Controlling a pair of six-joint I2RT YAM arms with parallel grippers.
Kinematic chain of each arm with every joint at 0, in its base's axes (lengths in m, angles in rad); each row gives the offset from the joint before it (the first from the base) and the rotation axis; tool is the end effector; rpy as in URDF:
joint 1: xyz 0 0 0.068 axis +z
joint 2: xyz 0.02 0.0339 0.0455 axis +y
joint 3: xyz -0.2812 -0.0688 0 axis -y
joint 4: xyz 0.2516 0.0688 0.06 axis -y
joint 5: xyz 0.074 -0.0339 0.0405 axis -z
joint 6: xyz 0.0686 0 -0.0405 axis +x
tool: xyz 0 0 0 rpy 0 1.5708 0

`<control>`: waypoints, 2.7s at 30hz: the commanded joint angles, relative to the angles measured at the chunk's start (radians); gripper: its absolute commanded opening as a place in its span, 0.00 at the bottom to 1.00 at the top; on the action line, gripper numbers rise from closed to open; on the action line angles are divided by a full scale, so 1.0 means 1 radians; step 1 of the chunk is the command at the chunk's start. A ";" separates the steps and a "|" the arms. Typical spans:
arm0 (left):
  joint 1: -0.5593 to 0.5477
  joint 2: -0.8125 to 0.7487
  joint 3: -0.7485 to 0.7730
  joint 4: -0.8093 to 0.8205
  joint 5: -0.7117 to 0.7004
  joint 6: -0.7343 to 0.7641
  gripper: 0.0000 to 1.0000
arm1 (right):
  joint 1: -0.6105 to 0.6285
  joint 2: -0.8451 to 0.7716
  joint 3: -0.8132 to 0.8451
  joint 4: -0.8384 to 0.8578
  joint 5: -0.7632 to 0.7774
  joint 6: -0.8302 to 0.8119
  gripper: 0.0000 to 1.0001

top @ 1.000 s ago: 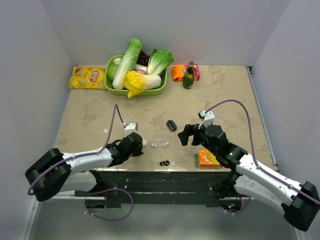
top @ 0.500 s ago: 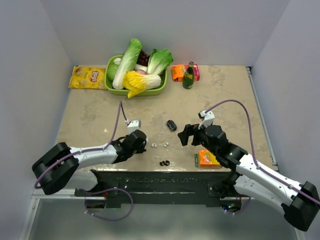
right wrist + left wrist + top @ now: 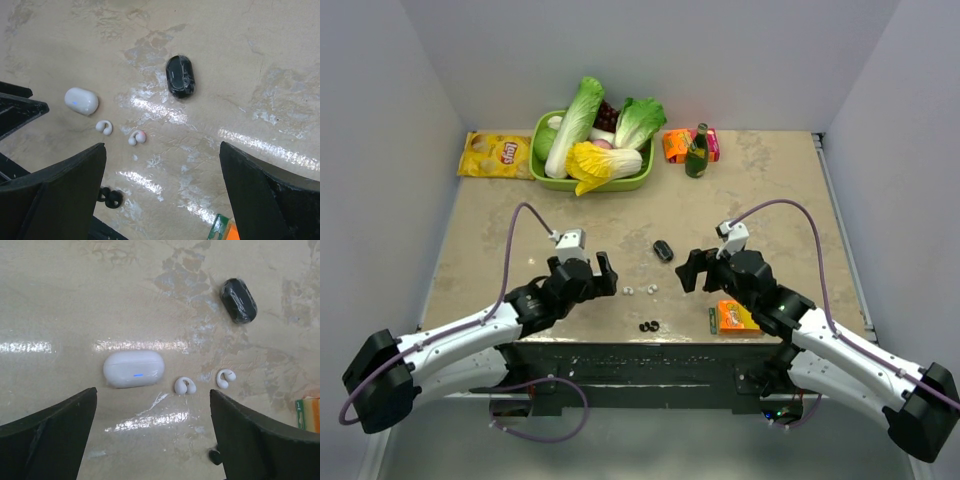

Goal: Insert the wireless bluetooth earbuds into the charging case
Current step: Pick up the charging case at the center of the board.

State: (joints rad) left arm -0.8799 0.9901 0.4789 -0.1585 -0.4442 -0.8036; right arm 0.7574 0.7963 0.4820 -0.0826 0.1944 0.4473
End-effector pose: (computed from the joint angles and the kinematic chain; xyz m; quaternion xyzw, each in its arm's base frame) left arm 0.1636 -0.1516 0.1935 -0.0624 0.8811 -0.1847 0.4308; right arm 0.1628 0.1357 0.2391 -0.0749 0.8271 0.2457 0.5000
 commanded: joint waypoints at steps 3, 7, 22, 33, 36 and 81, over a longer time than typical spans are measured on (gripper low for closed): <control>-0.004 -0.007 -0.005 -0.098 -0.148 -0.184 1.00 | -0.001 0.003 0.010 0.029 -0.012 -0.007 0.98; -0.005 0.007 -0.010 -0.026 -0.133 -0.200 1.00 | 0.000 -0.018 0.017 0.011 -0.006 -0.015 0.98; -0.005 0.271 0.187 -0.139 -0.143 -0.080 1.00 | 0.000 -0.046 0.003 0.015 -0.018 -0.010 0.98; -0.005 0.418 0.254 -0.133 -0.149 -0.065 1.00 | -0.001 -0.058 -0.010 0.018 -0.023 -0.001 0.98; -0.005 0.461 0.270 -0.134 -0.149 -0.077 1.00 | 0.000 -0.063 -0.011 0.014 -0.021 -0.001 0.98; -0.005 0.571 0.201 -0.095 -0.110 -0.080 0.90 | 0.000 -0.062 -0.017 0.010 -0.018 0.005 0.98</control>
State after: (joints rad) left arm -0.8845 1.5291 0.7044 -0.2516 -0.5854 -0.8715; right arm 0.7574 0.7429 0.4686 -0.0902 0.1867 0.4458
